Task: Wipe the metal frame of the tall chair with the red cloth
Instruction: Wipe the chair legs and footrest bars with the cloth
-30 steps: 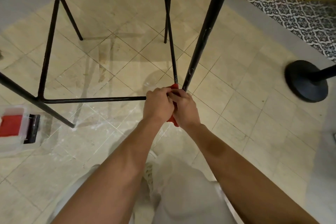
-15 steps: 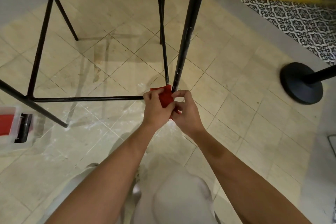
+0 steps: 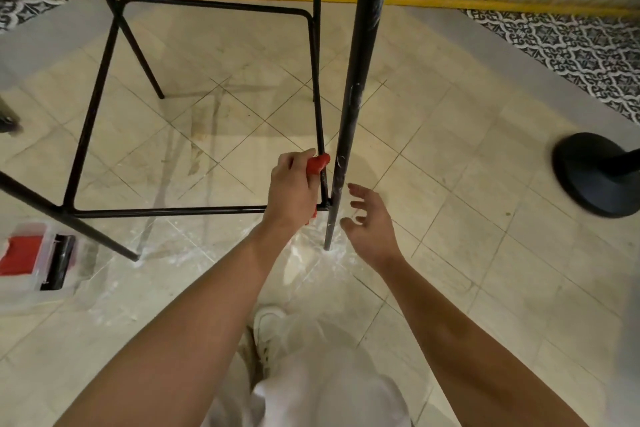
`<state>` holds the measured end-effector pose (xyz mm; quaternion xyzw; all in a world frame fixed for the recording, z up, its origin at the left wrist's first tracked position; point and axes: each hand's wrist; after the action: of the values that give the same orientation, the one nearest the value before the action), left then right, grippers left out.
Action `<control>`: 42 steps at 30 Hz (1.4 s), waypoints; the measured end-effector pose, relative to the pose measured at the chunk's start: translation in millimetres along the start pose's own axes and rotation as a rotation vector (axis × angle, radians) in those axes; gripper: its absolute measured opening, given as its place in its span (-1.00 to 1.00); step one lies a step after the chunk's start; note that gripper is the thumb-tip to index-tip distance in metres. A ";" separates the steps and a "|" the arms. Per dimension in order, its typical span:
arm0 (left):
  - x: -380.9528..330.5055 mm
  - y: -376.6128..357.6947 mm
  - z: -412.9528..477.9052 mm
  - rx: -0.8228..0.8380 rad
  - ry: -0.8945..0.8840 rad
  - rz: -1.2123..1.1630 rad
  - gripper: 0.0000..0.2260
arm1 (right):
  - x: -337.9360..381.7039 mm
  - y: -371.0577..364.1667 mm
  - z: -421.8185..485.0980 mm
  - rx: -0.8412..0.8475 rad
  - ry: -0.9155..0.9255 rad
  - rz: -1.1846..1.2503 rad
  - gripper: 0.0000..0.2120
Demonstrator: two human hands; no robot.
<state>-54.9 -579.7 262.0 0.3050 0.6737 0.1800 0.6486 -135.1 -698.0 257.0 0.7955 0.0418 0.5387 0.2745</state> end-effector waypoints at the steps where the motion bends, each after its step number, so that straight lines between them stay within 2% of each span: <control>1: 1.1 -3.5 6.1 0.031 -0.014 0.032 -0.65 | 0.7 -1.2 2.5 0.003 -0.006 -0.003 -0.47; 7: 6.5 -19.5 19.9 0.253 -0.145 0.311 -0.60 | 0.3 -1.9 9.2 0.027 0.000 -0.049 -0.46; 10: 16.6 -11.4 13.6 0.280 -0.183 0.396 -0.60 | -1.6 -1.4 7.2 0.019 -0.009 -0.066 -0.47; 13: 25.1 -6.0 -3.4 0.299 -0.340 0.439 -0.63 | -2.6 -4.1 3.0 0.009 -0.016 -0.067 -0.47; 15: 25.0 -4.6 -12.8 0.293 -0.377 0.413 -0.64 | -3.4 -6.5 -0.5 0.025 -0.017 -0.074 -0.47; 18: 22.3 -0.9 -14.1 0.264 -0.328 0.356 -0.66 | -4.5 -7.5 -1.9 0.038 -0.020 -0.082 -0.45; 23: 14.0 -11.3 -0.8 0.235 -0.140 0.291 -0.61 | -1.8 -4.6 3.7 0.041 -0.023 -0.097 -0.43; 25: 12.1 -15.3 0.3 0.245 -0.141 0.317 -0.61 | -1.3 -3.8 5.6 0.047 -0.017 -0.103 -0.43; 29: 12.1 -17.7 -20.7 0.232 -0.254 0.382 -0.63 | -2.1 -2.0 4.6 0.036 -0.035 -0.104 -0.43; 35: 19.2 -25.4 -52.8 0.151 -0.148 0.277 -0.58 | -1.5 -3.4 -3.3 0.057 -0.035 -0.089 -0.42; 42: 19.3 -20.2 -49.1 0.117 -0.030 0.164 -0.55 | -4.0 -0.3 -5.3 0.062 -0.052 -0.102 -0.41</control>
<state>-106.2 -574.8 239.1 0.3992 0.6460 0.1881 0.6228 -141.4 -697.2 254.9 0.8141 0.0920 0.5017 0.2776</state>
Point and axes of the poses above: each hand's wrist, its own z-axis towards the middle knuckle, its own y-axis out of the back of the hand, x = y × z, and after that the axes turned 3 degrees about -x, right-handed
